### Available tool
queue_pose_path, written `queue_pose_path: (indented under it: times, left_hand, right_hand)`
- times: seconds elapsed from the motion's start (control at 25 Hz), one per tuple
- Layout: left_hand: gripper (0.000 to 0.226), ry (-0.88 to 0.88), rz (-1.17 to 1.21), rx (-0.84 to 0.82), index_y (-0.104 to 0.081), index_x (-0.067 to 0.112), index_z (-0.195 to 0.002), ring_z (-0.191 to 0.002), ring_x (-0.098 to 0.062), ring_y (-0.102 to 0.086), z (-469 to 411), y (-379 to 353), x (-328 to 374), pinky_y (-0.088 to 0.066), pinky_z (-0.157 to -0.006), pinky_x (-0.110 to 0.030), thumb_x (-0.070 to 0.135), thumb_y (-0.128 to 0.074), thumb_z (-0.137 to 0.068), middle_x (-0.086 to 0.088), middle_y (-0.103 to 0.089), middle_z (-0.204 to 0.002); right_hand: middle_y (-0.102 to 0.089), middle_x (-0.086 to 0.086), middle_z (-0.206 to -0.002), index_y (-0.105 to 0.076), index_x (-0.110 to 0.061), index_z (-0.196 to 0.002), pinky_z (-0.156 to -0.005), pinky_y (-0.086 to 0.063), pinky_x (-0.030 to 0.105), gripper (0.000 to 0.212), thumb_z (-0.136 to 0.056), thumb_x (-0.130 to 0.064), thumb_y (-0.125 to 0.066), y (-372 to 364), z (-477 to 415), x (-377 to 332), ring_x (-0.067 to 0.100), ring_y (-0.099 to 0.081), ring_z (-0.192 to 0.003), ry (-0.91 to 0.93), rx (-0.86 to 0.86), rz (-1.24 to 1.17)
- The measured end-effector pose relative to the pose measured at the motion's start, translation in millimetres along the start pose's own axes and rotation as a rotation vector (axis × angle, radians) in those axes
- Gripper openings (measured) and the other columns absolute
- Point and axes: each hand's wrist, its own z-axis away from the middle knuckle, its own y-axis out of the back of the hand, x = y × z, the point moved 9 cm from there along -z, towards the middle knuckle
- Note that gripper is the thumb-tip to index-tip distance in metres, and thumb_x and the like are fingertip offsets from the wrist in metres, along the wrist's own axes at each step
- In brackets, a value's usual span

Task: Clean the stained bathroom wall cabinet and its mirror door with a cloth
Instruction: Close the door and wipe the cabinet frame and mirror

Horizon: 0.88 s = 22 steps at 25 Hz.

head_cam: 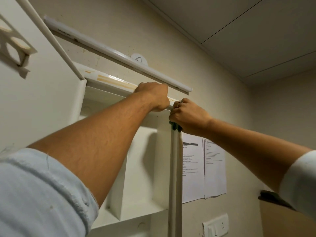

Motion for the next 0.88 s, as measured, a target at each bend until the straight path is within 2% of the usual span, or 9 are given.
queue_pose_path:
  times: [0.12,0.28,0.36,0.44,0.48,0.56,0.68,0.76,0.88]
  left_hand:
    - [0.040,0.002,-0.001,0.032,-0.051,0.017,-0.136,-0.094,-0.026,-0.053,2.1,-2.4,0.0,-0.043,-0.092,-0.046,0.020,-0.049,-0.097,-0.009,-0.065,-0.120]
    - [0.045,0.000,-0.026,-0.017,-0.047,0.017,-0.141,-0.100,-0.029,-0.056,5.1,-6.4,-1.0,-0.043,-0.103,-0.051,0.020,-0.049,-0.096,-0.011,-0.064,-0.122]
    - [0.046,-0.002,-0.039,-0.041,-0.045,0.017,-0.142,-0.107,-0.031,-0.059,8.3,-7.7,1.2,-0.041,-0.105,-0.052,0.022,-0.049,-0.096,-0.011,-0.064,-0.124]
    - [0.047,-0.010,-0.062,-0.036,-0.044,0.018,-0.143,-0.109,-0.032,-0.059,7.5,-8.7,1.8,-0.040,-0.106,-0.052,0.024,-0.049,-0.097,-0.011,-0.064,-0.124]
    - [0.047,-0.013,-0.059,-0.024,-0.044,0.018,-0.143,-0.109,-0.032,-0.060,6.4,-8.6,1.7,-0.039,-0.106,-0.052,0.024,-0.048,-0.097,-0.011,-0.064,-0.124]
    - [0.047,-0.017,-0.074,-0.004,-0.043,0.018,-0.143,-0.107,-0.032,-0.060,3.9,-12.3,1.6,-0.039,-0.106,-0.052,0.026,-0.048,-0.097,-0.011,-0.065,-0.123]
    - [0.052,-0.036,-0.087,0.011,-0.041,0.019,-0.146,-0.116,-0.032,-0.058,1.4,-15.2,2.2,-0.032,-0.112,-0.052,0.026,-0.048,-0.096,-0.011,-0.064,-0.127]
    - [0.059,-0.047,-0.141,0.005,-0.038,0.021,-0.150,-0.131,-0.031,-0.049,9.2,-24.7,0.4,-0.019,-0.120,-0.055,0.023,-0.051,-0.092,-0.009,-0.057,-0.137]
    - [0.072,-0.089,-0.299,0.022,-0.027,0.021,-0.158,-0.154,-0.033,-0.018,31.9,-37.4,9.6,-0.005,-0.123,-0.063,0.026,-0.051,-0.090,-0.010,-0.026,-0.165]
  right_hand:
    - [-0.069,-0.004,-0.103,-0.070,-0.023,-0.107,-0.093,-0.045,0.039,0.016,-0.092,-0.027,-0.066,-2.1,14.0,-27.2,0.021,-0.058,-0.103,-0.030,0.011,-0.064]
    - [-0.064,-0.005,-0.096,-0.069,-0.026,-0.099,-0.097,-0.043,0.038,0.016,-0.085,-0.032,-0.074,-16.0,105.8,-141.9,0.019,-0.057,-0.101,0.206,-0.066,-0.345]
    - [-0.062,-0.007,-0.094,-0.068,-0.027,-0.098,-0.094,-0.042,0.036,0.011,-0.088,-0.031,-0.072,-21.6,128.8,-164.2,0.017,-0.056,-0.099,0.392,-0.169,-0.312]
    - [-0.064,-0.008,-0.093,-0.067,-0.028,-0.095,-0.091,-0.043,0.036,0.007,-0.091,-0.032,-0.070,-19.1,101.4,-131.2,0.018,-0.056,-0.098,0.475,-0.121,-0.161]
    - [-0.066,-0.008,-0.098,-0.068,-0.028,-0.098,-0.092,-0.043,0.038,0.008,-0.092,-0.033,-0.069,-16.3,77.2,-100.5,0.020,-0.057,-0.102,0.413,-0.085,-0.107]
    - [-0.069,-0.007,-0.111,-0.070,-0.028,-0.110,-0.096,-0.042,0.040,0.017,-0.094,-0.033,-0.065,-5.2,31.8,-37.7,0.023,-0.057,-0.111,0.151,-0.030,-0.057]
    - [-0.068,-0.002,-0.109,-0.071,-0.023,-0.110,-0.095,-0.038,0.040,0.019,-0.093,-0.030,-0.064,-13.6,34.2,-48.9,0.025,-0.055,-0.110,-0.095,-0.019,-0.097]
    - [-0.067,0.000,-0.108,-0.071,-0.022,-0.106,-0.099,-0.038,0.042,0.021,-0.088,-0.033,-0.071,-20.1,82.7,-113.5,0.026,-0.056,-0.110,-0.061,-0.053,-0.244]
    - [-0.067,-0.001,-0.100,-0.072,-0.023,-0.097,-0.101,-0.042,0.043,0.020,-0.081,-0.031,-0.079,-24.5,175.8,-223.3,0.024,-0.059,-0.105,0.208,-0.154,-0.446]
